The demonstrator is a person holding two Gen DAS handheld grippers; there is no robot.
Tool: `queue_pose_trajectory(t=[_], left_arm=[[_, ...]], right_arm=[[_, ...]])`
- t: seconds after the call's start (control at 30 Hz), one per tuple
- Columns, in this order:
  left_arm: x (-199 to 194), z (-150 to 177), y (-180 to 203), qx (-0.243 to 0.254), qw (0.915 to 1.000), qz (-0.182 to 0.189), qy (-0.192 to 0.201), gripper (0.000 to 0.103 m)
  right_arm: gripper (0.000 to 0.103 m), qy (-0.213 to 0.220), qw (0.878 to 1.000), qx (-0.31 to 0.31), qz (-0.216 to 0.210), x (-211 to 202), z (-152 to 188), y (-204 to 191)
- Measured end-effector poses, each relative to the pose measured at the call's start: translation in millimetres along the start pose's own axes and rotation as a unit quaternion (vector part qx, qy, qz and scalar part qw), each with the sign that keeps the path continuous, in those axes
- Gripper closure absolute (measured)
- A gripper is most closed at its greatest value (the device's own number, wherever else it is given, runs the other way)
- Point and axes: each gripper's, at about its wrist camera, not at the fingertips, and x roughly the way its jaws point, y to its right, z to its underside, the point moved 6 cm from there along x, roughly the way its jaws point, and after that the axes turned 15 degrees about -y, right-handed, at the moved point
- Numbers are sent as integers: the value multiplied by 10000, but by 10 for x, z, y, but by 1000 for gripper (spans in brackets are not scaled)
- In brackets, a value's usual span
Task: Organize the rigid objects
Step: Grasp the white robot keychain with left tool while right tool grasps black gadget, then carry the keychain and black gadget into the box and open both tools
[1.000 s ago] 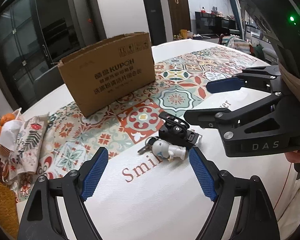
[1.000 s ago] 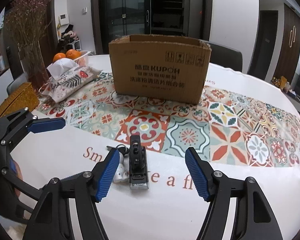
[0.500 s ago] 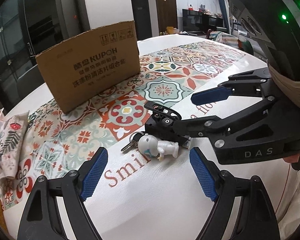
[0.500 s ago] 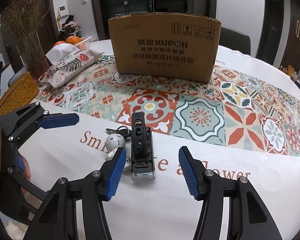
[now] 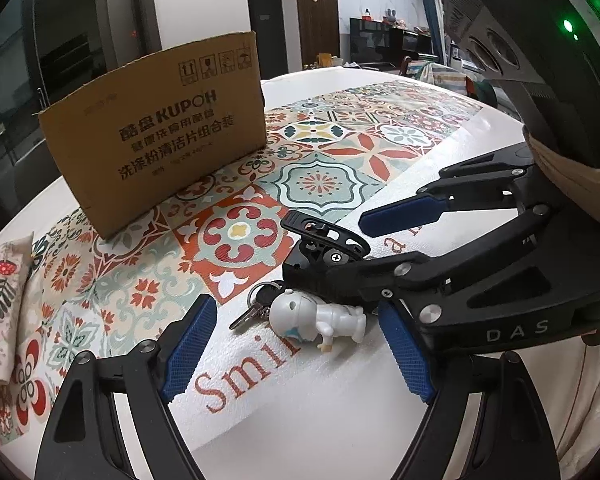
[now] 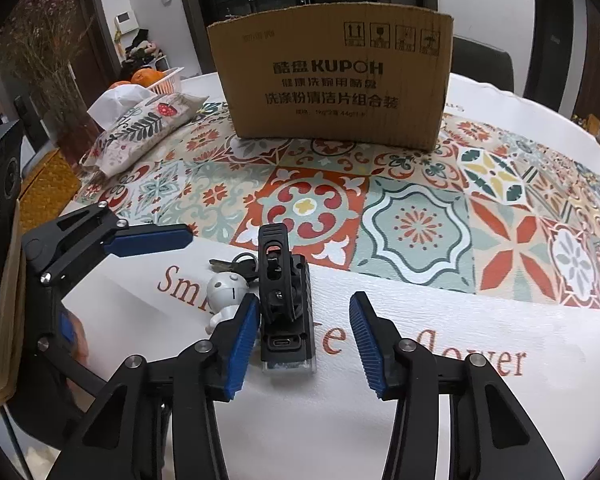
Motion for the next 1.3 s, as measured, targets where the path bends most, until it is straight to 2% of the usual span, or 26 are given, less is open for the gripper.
queue_pose_trajectory(t=[0.23, 0.33, 0.4, 0.47, 0.67, 1.07, 1.3], left_arm=[[97, -41, -18, 15, 9998, 122, -152, 24], [133, -62, -8, 25, 9995, 232, -225, 30], [152, -68, 3, 43, 9993, 242, -266, 36], [174, -72, 20, 85, 9991, 261, -320, 38], [208, -80, 99, 256, 9986, 226, -402, 49], [159, -44, 150, 152, 9991, 34, -400, 49], [67, -35, 15, -561, 9978, -129, -320, 49]], right_arm=[[58, -95, 9998, -25, -157, 104, -49, -22], [60, -136, 9996, 21, -236, 139, -69, 7], [67, -166, 9994, 38, -289, 157, -74, 17], [71, -218, 9993, 35, -306, 176, -62, 27], [72, -190, 9996, 30, -196, 152, -9, 66], [73, -78, 9998, 209, 1, 23, 151, 188], [73, 19, 9989, 456, -54, -31, 177, 248]])
